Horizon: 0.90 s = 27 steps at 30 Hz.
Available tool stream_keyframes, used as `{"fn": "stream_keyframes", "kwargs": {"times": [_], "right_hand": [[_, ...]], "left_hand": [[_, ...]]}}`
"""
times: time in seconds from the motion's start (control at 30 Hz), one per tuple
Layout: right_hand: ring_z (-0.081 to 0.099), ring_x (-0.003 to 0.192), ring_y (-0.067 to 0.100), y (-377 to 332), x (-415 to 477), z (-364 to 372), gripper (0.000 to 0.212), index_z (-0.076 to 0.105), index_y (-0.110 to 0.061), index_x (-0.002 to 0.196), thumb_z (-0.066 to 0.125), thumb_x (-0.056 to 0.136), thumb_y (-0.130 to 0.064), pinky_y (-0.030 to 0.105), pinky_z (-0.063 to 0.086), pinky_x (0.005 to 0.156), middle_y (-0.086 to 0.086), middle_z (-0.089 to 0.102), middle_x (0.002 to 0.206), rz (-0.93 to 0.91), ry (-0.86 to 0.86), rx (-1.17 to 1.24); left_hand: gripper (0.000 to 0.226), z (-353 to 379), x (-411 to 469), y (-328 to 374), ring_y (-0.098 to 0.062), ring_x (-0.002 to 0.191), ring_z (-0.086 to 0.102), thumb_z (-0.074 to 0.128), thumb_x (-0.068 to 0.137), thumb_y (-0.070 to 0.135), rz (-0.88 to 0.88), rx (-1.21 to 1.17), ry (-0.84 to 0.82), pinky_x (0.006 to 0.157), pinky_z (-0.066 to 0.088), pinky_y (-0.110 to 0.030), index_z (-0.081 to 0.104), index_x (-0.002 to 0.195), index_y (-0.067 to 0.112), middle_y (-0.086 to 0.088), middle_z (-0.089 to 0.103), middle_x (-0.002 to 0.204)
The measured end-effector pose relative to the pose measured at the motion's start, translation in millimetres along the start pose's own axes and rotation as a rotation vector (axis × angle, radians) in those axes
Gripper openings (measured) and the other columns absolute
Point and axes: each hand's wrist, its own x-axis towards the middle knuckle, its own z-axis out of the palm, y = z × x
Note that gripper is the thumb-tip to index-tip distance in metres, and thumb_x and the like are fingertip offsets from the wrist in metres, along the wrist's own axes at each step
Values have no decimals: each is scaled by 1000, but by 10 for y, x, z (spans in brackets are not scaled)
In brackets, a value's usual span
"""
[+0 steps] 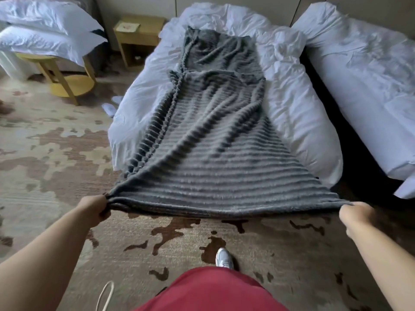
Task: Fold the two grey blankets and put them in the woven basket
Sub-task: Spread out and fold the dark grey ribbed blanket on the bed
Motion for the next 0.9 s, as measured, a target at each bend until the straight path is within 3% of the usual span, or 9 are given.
{"fn": "stream_keyframes", "kwargs": {"times": [0.1, 0.23, 0.3, 0.43, 0.5, 0.57, 0.67, 0.8, 0.9], "right_hand": [[59, 103, 43, 20, -64, 69, 30, 60, 3, 119, 48, 91, 0, 40, 46, 79, 26, 60, 118, -19, -11, -89], [60, 101, 43, -56, -113, 224, 30, 61, 2, 118, 47, 92, -1, 46, 50, 83, 25, 61, 118, 2, -35, -65], [59, 104, 43, -81, -102, 292, 33, 59, 1, 121, 45, 91, 1, 48, 52, 87, 23, 59, 122, 85, -73, 73], [60, 103, 36, -217, -59, 347, 41, 52, -2, 127, 40, 89, 10, 43, 52, 76, 19, 56, 121, 239, -160, 421], [61, 96, 34, -340, -41, 389, 43, 51, -1, 127, 39, 87, 12, 43, 52, 76, 19, 56, 114, 273, -193, 536], [61, 95, 34, -514, 4, 471, 43, 50, -3, 128, 40, 88, 10, 43, 53, 78, 19, 56, 113, 298, -233, 639], [61, 90, 30, -891, 167, 679, 44, 46, -8, 133, 43, 91, 5, 43, 54, 80, 16, 54, 114, 307, -287, 755], [58, 76, 25, -1601, 577, 1114, 48, 42, -10, 136, 47, 91, 4, 40, 54, 74, 14, 52, 109, 280, -320, 854], [58, 77, 26, -2230, 1109, 1588, 35, 47, -6, 128, 46, 93, 1, 39, 55, 74, 16, 54, 101, 293, -353, 864]], "left_hand": [[26, 102, 17, 10, -10, 33, 43, 34, 99, 0, -103, -161, -157, 29, 31, -9, 42, 77, 12, -8, 38, 61], [25, 220, -40, 121, -10, 40, 48, 29, 96, 0, -248, -396, -311, 34, 36, -10, 40, 76, 10, -5, 39, 68], [23, 231, -56, 180, -11, 35, 50, 32, 97, 4, -311, -510, -343, 35, 39, -12, 43, 77, 9, -5, 43, 68], [18, 255, -7, 335, -14, 48, 55, 38, 94, 10, -426, -711, -401, 42, 47, -18, 48, 80, 5, -9, 57, 56], [17, 310, 84, 453, -12, 59, 55, 39, 93, 11, -440, -770, -428, 54, 51, -22, 51, 83, 4, -9, 59, 59], [13, 413, 193, 625, -10, 65, 53, 42, 88, 8, -424, -807, -460, 62, 49, -16, 53, 85, 3, -9, 59, 62], [9, 661, 394, 978, -9, 65, 51, 44, 80, 4, -393, -838, -488, 51, 50, -15, 52, 83, 2, -6, 56, 70], [17, 1127, 785, 1602, -9, 71, 52, 40, 95, 10, -408, -919, -424, 53, 52, -16, 51, 84, 2, -6, 52, 80], [9, 1560, 1142, 2216, -8, 68, 51, 42, 78, -1, -405, -926, -414, 53, 51, -13, 49, 76, 4, -2, 51, 77]]}}
